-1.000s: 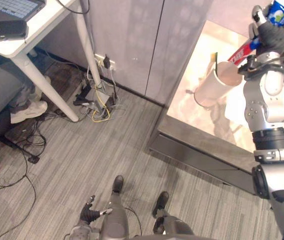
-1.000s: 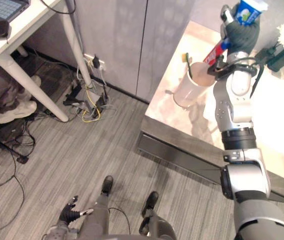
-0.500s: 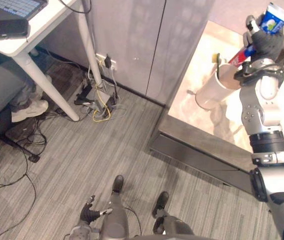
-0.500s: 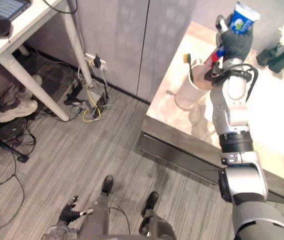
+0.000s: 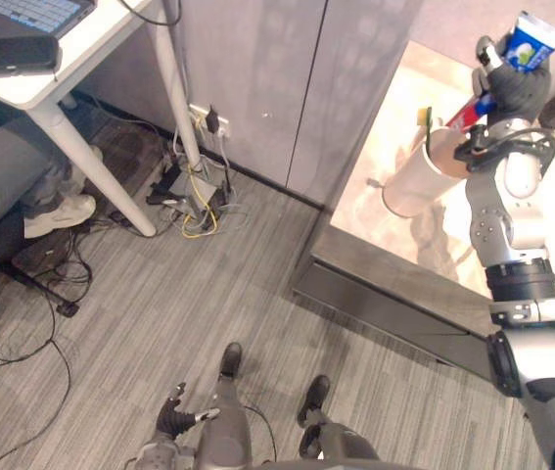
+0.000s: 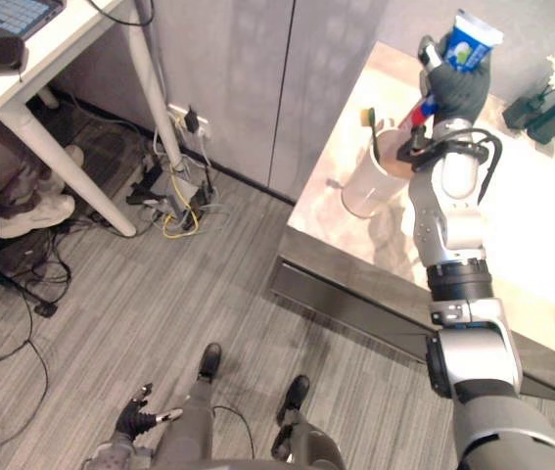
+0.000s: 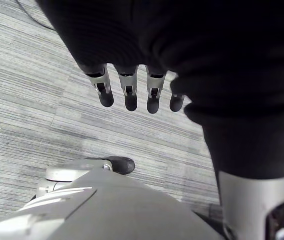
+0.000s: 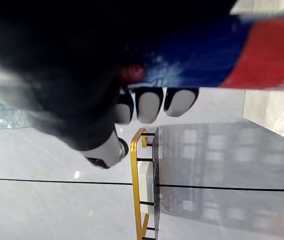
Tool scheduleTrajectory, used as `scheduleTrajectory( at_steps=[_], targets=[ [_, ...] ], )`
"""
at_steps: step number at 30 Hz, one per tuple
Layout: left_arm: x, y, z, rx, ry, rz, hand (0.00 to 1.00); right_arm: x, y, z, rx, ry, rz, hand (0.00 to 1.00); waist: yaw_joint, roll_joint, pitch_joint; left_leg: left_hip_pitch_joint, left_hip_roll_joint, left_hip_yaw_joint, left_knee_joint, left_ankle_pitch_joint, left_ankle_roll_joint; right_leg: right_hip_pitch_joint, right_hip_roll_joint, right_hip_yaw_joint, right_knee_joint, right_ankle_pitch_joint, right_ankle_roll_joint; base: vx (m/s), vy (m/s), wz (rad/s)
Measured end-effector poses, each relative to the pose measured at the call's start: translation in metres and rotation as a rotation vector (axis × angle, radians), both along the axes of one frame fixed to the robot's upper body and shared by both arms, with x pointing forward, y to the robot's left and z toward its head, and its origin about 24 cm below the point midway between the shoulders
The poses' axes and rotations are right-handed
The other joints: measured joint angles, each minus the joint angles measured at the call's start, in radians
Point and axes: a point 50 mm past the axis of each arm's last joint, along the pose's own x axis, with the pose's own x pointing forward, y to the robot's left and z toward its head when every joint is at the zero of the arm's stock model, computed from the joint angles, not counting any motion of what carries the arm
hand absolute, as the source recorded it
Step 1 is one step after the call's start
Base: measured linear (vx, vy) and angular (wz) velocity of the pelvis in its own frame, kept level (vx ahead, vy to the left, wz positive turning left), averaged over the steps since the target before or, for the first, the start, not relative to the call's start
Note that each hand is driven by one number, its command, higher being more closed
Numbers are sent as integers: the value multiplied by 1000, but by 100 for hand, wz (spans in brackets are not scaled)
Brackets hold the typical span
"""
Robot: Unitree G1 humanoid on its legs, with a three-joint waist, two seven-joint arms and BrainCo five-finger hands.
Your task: Organize washtable
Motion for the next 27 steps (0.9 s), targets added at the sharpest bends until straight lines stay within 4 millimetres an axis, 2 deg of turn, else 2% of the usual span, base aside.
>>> scheduleTrajectory(
  at_steps=[7, 17, 21, 27],
  targets=[
    [-5, 0, -2, -2, 14, 4, 0, 0, 0, 0, 0, 1, -1, 100, -2, 1, -30, 2, 0, 2, 0, 0, 0, 1, -1, 1, 0, 0, 0, 0, 0, 0],
    [-11, 1, -3, -7, 27, 16, 0, 0, 0, 1, 1, 0, -1, 100, -6, -1, -41, 19, 1, 12, 0, 0, 0, 13, 0, 10, 0, 0, 0, 0, 0, -2],
    [-13, 1, -3, -6, 33, 17, 0, 0, 3, 13, 2, -33, 8, 100, -16, 0, -42, 32, 3, 13, 0, 0, 0, 27, 1, 10, -2, 1, 0, 0, 0, 0],
    [-15, 1, -4, -7, 39, 19, 0, -4, 11, 48, 1, -131, 34, 100, -18, 2, -46, 47, 12, 13, 0, -1, 1, 43, 1, 10, -5, 1, 0, -5, 2, 0]
  ],
)
